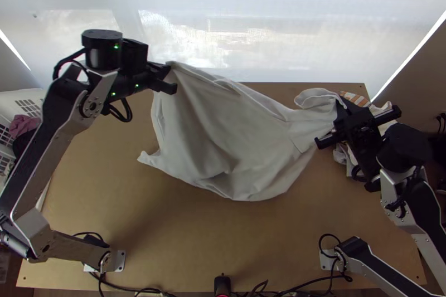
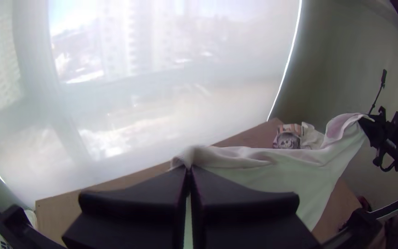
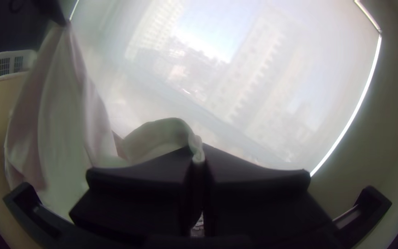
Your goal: Fold the t-shirt
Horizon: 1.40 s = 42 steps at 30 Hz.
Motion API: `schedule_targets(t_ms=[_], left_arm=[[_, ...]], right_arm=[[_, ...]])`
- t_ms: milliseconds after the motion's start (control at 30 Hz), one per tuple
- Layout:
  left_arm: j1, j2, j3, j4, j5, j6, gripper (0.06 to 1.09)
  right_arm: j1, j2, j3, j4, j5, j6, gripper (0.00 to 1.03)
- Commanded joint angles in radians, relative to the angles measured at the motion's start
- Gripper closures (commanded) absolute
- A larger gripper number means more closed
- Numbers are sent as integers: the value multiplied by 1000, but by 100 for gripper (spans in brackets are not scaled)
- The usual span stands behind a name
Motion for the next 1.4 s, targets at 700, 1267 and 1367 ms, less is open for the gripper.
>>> schedule_targets(t_ms=[700,1267,1367], left_arm=[[27,-293,348,-87,-195,80,105],[-173,-265,267,-194,-272,183,105],[-140,-216,396,-101,-344,174,105]], right_arm=[[55,31,521,-24,34,-95,100],[100,-80,383,-133,50,-95,100],[98,-86,386,-141,53,-98,100]])
